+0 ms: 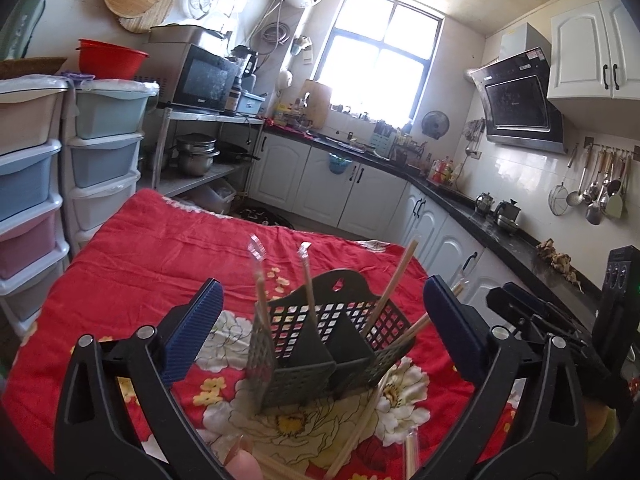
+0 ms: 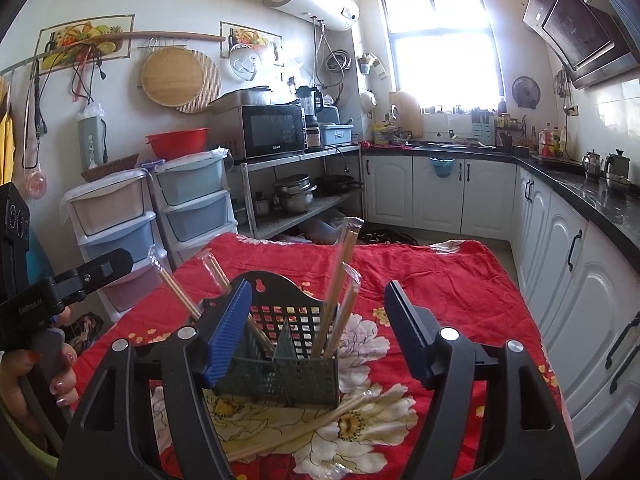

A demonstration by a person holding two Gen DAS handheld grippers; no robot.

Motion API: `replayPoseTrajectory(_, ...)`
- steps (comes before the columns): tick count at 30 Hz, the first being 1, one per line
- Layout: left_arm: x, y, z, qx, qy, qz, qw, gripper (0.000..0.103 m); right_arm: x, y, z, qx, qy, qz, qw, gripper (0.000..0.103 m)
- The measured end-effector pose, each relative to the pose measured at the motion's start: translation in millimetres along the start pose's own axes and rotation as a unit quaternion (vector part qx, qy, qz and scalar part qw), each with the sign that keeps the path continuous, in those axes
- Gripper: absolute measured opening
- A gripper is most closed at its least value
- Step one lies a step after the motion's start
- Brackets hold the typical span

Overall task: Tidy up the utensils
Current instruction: 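Withdraw both open grippers from the caddy and move down to the chopstick pile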

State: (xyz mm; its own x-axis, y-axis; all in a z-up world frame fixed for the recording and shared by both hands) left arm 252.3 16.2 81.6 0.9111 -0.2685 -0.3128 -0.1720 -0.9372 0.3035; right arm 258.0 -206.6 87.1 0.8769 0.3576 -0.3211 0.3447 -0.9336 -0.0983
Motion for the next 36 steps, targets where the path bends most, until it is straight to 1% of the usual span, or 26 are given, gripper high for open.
replayPoseTrajectory(7,-7,-8,11,-0.003,-0.007,-0.015,0.9999,0.092,-5,0,12,-0.002,-0.010,0.000,1.000,0.070)
replayPoseTrajectory(15,-7,-18,29,-0.013,-0.026,-0.029,0.9992,0.092,-6,0,28,-0.002,-0.031,-0.002,1.000,0.070)
replayPoseTrajectory(25,-1,-31,54,-0.034,-0.058,-0.031,0.9973,0.092,-3,-4,51,-0.007,-0.059,-0.002,0.998,0.070)
replayPoseTrajectory(36,0,-50,75,-0.054,-0.084,-0.041,0.9942,0.092,1,-16,73,-0.022,-0.089,-0.016,0.996,0.070)
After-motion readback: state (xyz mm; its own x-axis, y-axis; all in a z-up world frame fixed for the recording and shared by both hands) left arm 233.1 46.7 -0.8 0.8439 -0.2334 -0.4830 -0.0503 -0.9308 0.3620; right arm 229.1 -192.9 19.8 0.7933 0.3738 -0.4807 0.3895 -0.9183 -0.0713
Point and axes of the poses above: each gripper's, at about its wrist camera, not at the fingertips, and x roughly the way its jaws point, y to its right, z to its underside, the point moved 9 cm from there along x, roughly the way its jaws point, and after that the axes turned 1 degree about y, right-handed, at the moved point
